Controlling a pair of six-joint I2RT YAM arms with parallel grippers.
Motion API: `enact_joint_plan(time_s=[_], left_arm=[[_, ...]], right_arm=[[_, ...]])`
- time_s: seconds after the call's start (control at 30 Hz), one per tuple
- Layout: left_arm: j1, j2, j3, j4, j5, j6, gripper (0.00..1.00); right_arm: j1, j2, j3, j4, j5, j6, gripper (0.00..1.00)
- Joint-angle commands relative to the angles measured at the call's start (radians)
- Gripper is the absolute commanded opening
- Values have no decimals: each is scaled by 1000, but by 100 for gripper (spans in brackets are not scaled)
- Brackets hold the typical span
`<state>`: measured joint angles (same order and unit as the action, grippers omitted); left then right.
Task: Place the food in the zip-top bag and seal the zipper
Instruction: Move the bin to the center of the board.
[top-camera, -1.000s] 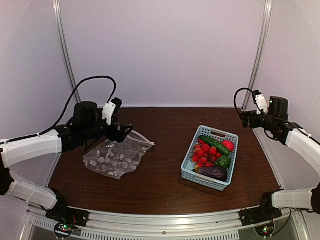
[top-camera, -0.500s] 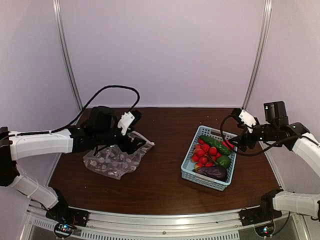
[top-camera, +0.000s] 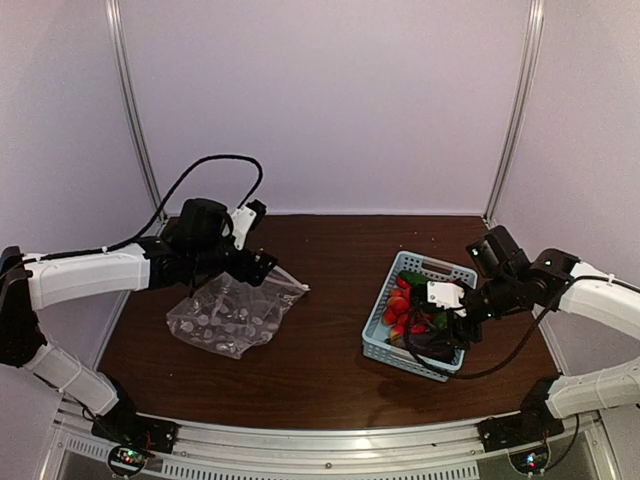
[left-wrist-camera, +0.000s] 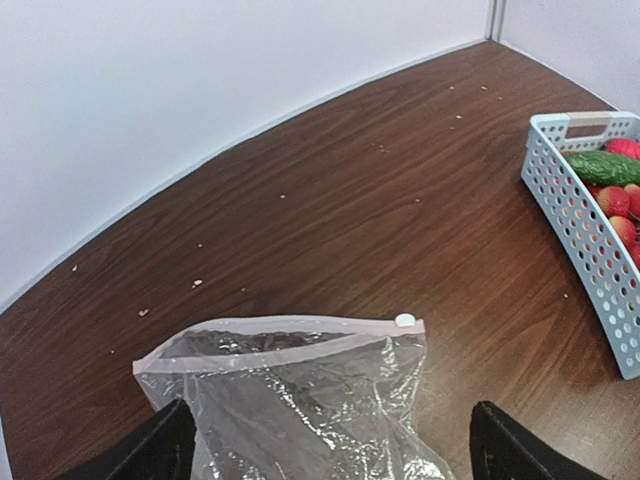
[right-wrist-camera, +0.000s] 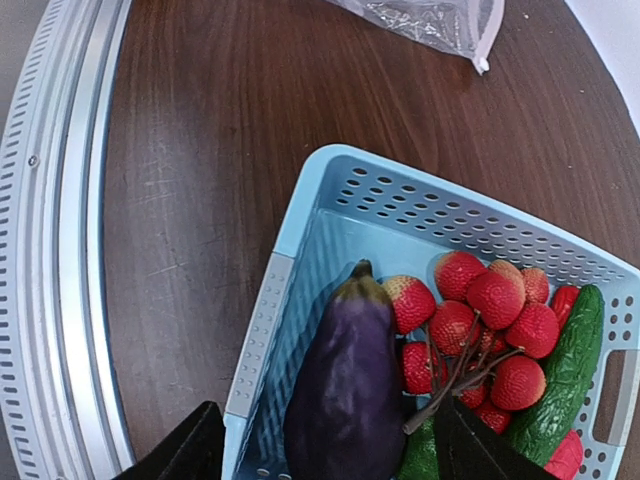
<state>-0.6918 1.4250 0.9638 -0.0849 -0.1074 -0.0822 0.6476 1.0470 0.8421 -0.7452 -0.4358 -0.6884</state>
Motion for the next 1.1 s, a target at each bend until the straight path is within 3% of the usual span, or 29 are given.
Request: enact_joint_plan(time_s=[0.0, 0.23, 0.57, 0.63, 0.87, 0.97, 1.07], left_arm=[[69, -24, 21, 13, 23, -66, 94], [81, -23, 52, -42, 41, -34, 83], [81, -53, 49, -45, 40, -27, 82], [81, -61, 49, -44, 41, -27, 82], [81, -89, 41, -44, 53, -27, 82], [81, -94, 40, -45, 56, -28, 82], [81, -96, 38, -45, 64, -29, 82]], right_arm=[[60, 44, 1, -25, 37, -19, 71], [135, 136, 3, 23, 81, -8, 68], [194, 270, 51, 49, 121, -15, 50], [205, 295, 70, 40, 127, -19, 44], [225, 362, 137, -6, 159, -66, 9], [228, 369, 151, -25, 181, -119, 0], [228, 365, 153, -45, 215, -176, 0]])
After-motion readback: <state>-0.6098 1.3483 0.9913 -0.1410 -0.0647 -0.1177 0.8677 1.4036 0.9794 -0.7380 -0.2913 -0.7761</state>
